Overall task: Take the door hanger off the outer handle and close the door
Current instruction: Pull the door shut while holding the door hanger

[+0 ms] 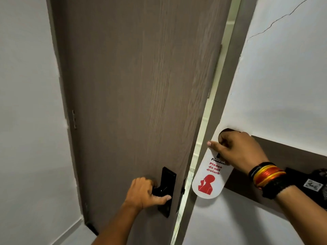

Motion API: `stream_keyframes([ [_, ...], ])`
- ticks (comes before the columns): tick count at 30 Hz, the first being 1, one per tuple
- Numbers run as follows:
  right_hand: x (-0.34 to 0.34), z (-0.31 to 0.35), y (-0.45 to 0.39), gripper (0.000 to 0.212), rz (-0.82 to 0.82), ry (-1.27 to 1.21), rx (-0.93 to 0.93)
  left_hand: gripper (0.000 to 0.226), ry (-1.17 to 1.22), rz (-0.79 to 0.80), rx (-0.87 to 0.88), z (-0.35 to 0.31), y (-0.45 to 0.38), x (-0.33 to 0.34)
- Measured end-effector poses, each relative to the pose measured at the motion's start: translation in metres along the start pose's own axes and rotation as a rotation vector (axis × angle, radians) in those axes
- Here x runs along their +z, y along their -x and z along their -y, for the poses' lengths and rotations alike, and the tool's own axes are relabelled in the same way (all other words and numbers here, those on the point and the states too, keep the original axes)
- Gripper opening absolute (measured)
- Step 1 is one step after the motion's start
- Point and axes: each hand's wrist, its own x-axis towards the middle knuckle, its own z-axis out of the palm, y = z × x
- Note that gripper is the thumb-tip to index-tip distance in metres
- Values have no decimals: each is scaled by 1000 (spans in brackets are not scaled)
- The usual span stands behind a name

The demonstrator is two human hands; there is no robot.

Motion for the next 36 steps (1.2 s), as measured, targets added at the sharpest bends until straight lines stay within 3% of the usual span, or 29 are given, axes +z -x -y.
stream_keyframes([
  [17,18,-15,-18,52,42,10,78,96,334,-11,-151,-22,-63,67],
  [28,18,-11,-23,46,67,-85,99,87,328,83,-127,-31,-82,65],
  [32,18,-10,-22,44,73,-100,99,73,280,115,-106,-35,-88,64],
  [36,18,-12,-23,44,67,-108,108,77,277,106,-97,-35,-91,67],
])
